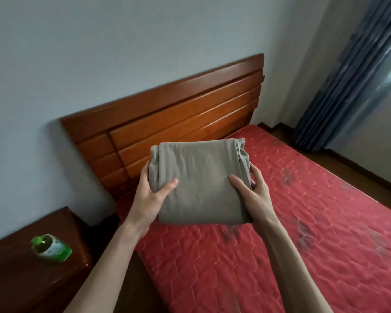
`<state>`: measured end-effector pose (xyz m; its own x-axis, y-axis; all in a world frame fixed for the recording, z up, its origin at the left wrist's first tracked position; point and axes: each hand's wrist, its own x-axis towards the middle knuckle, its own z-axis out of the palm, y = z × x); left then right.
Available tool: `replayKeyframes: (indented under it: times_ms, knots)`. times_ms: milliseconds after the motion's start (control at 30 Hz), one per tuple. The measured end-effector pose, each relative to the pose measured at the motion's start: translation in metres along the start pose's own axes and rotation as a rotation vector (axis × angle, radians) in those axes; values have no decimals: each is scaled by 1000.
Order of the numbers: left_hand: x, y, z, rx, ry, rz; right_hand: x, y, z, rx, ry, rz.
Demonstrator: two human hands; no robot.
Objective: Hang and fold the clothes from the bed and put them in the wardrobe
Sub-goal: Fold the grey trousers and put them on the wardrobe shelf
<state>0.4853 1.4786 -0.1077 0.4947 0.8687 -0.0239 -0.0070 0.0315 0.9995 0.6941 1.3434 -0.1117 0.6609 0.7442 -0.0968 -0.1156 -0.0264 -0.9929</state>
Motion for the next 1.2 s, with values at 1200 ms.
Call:
replayKeyframes:
  times_ms: [1200]
  knots:
    - [-108,47,-529,-67,1190,28,-21,15,677,-13,-1070,69]
